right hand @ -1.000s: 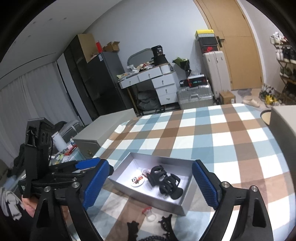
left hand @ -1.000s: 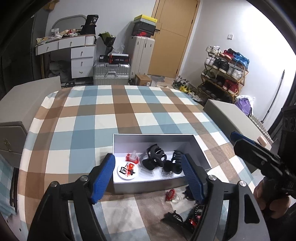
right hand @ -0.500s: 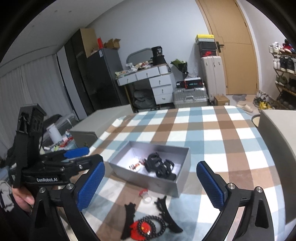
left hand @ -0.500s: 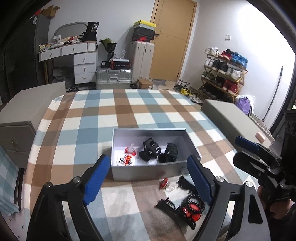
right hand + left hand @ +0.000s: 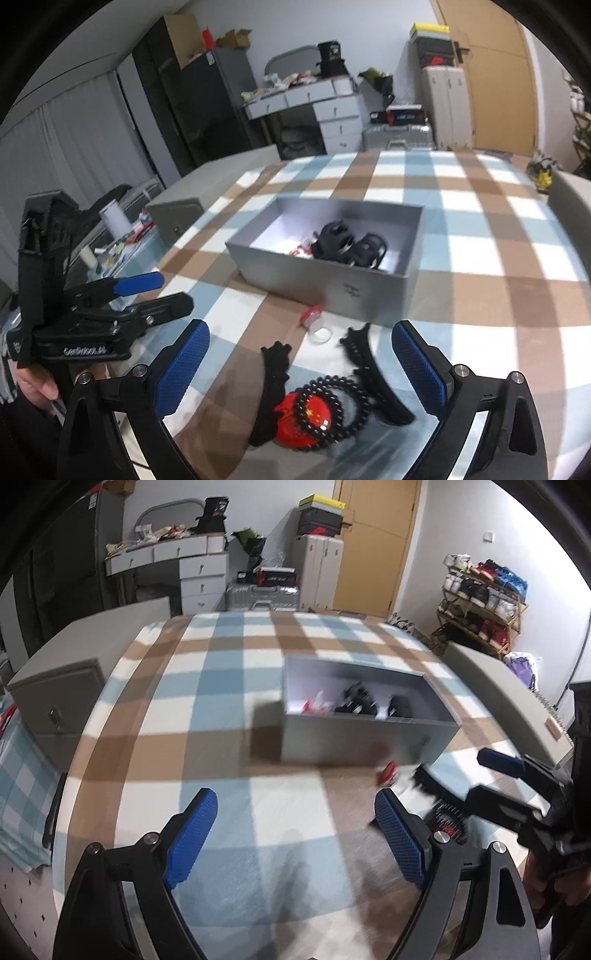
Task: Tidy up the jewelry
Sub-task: 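Move the right tool to the pile and close it on another clear ring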
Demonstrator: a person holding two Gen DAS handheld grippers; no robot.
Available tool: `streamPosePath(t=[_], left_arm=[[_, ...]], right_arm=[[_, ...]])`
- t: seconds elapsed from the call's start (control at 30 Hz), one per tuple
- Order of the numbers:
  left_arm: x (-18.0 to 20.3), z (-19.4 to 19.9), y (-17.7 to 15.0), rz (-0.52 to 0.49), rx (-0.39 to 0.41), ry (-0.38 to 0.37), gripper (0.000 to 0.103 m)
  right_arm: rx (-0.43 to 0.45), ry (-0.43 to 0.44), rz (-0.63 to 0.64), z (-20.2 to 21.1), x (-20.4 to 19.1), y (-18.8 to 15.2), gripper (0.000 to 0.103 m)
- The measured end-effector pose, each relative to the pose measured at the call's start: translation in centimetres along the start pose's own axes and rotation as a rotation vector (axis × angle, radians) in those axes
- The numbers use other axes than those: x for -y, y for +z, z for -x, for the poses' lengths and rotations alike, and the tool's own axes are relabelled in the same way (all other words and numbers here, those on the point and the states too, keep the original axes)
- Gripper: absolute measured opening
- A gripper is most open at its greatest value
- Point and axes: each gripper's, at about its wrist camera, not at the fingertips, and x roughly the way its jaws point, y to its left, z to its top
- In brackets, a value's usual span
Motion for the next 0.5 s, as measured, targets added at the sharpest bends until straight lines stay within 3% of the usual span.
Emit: streamPosePath(t=[0.27,0.37,0.5], left_arm=[[-2.3,-0.6,-1.7,0.062,-0.059,0.019,0.084],[-2.5,-0.6,-2.2,0.065,-0.071,0.017,0.084],[-2.6,-0.8,-2.7,0.059,-0.089,0.010,0.084]], right_arm=[[-0.071,0.029,-0.022,-3.9,0.2,0.4,0.083],[-0.121,-0.004,-0.024,-5.6,0.3,0.4,0.069],[-0.129,-0.030,0.007,-6.4,0.0,0.5,0.065]])
